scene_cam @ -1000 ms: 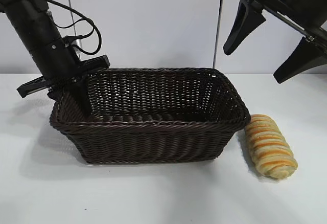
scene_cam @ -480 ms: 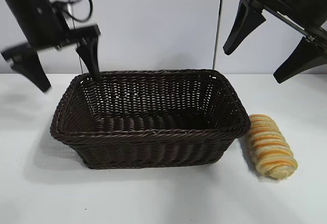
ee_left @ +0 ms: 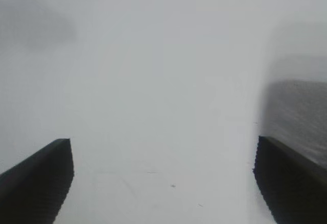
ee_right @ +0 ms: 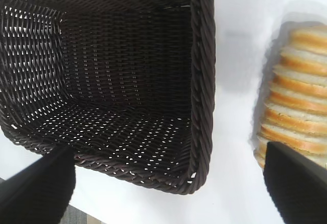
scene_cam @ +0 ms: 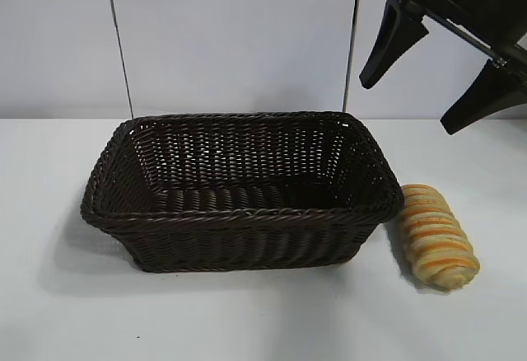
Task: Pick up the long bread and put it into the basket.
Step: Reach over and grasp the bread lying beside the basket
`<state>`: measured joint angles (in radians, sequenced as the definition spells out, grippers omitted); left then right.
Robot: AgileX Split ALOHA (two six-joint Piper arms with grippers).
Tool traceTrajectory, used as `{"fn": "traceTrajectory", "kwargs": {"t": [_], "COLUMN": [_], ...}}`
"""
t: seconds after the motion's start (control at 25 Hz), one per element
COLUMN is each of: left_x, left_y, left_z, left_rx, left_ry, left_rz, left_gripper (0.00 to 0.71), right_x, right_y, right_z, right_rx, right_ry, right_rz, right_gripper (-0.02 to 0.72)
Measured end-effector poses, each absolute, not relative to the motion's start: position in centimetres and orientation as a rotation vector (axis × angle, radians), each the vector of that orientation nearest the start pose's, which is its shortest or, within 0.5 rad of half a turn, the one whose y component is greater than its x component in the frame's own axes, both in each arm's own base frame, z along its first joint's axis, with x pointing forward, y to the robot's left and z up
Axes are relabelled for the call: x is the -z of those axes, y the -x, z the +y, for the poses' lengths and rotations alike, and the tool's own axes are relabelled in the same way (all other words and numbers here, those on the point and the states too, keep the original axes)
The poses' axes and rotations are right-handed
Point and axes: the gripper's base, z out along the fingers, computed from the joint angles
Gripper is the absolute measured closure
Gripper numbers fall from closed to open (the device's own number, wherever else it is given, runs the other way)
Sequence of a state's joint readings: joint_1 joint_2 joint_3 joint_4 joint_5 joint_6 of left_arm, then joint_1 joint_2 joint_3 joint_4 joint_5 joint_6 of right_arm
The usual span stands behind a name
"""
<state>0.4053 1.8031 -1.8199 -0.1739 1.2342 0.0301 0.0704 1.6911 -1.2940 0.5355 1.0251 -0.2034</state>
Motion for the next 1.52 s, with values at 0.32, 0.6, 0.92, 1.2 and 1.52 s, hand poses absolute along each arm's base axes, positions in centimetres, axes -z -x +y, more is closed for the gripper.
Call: {"fn": "traceTrajectory", "kwargs": {"t": [0.32, 0.6, 0.92, 1.2, 1.52], "left_x": [-49.1, -52.5, -44.0, -33.5, -26.8], "left_y": [-25.6, -11.9, 0.5, 2.4, 0.4], "left_z": [6.3, -0.8, -0.5, -0.4, -0.5], "left_rx": [0.075, 0.028, 0.017, 0.019, 0.030], "left_ry": [0.157, -0.188, -0.219, -0.212, -0.213], "left_rz": [2.269, 2.053, 2.003, 2.016, 2.162], "left_gripper": [0.016, 0.016, 0.016, 0.016, 0.016], "right_x": [-26.5, -26.5, -26.5, -26.5, -26.5], "right_y": [-33.9, -33.9, -33.9, -33.9, -33.9], "right_z": [6.4, 6.4, 6.4, 6.3, 6.3], "right_rx": [-0.674, -0.674, -0.669, -0.662, -0.655], "right_ry": [0.067, 0.069, 0.089, 0.106, 0.122], "right_rz": [2.801, 2.801, 2.794, 2.792, 2.789], "right_gripper": [0.009, 0.009, 0.009, 0.009, 0.009]}}
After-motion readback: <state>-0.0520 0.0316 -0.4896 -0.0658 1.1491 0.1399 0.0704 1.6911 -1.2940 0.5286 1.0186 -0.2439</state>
